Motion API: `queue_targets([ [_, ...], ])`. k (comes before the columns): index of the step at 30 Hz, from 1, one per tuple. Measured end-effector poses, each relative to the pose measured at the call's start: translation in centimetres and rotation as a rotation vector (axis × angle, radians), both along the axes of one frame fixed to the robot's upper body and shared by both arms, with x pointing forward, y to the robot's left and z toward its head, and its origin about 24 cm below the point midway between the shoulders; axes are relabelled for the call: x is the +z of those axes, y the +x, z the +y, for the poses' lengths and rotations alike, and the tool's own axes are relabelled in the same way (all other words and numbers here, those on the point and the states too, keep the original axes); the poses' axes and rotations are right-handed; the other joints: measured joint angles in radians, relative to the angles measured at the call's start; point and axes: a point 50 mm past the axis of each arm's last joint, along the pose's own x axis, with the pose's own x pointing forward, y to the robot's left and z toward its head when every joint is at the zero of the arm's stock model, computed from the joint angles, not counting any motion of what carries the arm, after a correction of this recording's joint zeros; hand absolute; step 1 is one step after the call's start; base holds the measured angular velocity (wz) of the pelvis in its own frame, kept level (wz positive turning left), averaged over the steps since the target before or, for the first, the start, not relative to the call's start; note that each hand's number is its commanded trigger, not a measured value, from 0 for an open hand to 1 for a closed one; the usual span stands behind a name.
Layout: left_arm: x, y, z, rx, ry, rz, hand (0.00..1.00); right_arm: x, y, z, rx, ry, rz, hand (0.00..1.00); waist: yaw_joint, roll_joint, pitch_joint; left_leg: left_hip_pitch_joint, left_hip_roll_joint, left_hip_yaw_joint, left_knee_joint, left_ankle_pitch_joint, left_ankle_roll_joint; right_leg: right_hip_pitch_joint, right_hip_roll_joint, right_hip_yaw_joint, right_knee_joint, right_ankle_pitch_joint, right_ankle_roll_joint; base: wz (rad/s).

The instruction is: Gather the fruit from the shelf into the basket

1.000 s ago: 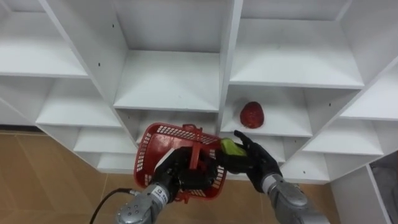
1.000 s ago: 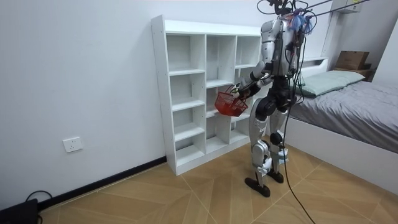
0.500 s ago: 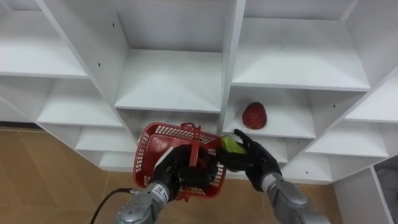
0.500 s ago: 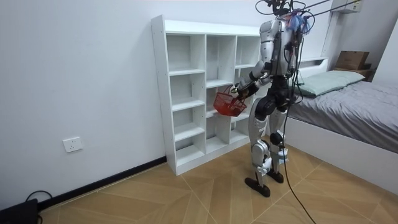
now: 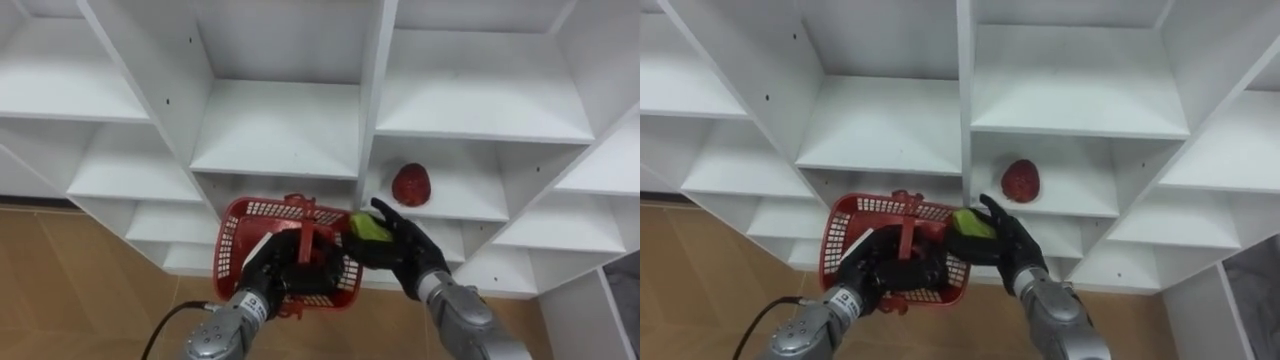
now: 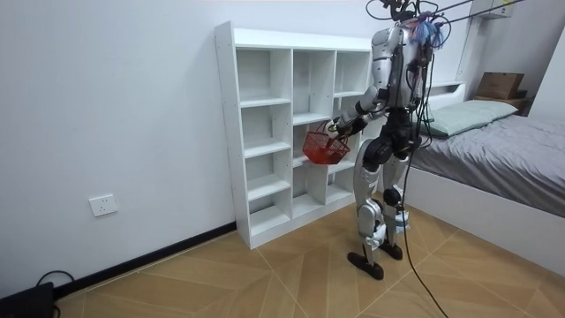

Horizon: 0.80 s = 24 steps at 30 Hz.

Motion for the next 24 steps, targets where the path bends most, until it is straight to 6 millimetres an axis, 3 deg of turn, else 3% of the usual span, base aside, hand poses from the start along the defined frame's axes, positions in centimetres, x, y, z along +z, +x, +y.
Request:
queue_targets([
  [10, -0.4, -0.1, 0.5, 0.042, 0.043, 0.018, 1.00, 0.8, -0.4, 1.4, 0.097, -0.057, -0.062, 0.00, -0.008, -0.001, -0.0010, -0.003, 0.001, 0.020, 0.000, 0.000, 0.000, -0.014, 0.001, 0.013, 0.003, 0.000, 0.000, -0.06],
  [24, -0.9, -0.3, 0.6, 0.043, 0.052, 0.041, 1.00, 1.0, -0.4, 1.5, 0.159, -0.109, -0.079, 0.00, -0.014, -0.009, -0.0052, -0.003, 0.002, 0.025, 0.004, 0.000, 0.000, -0.019, 0.001, 0.017, 0.010, 0.001, -0.001, -0.01],
])
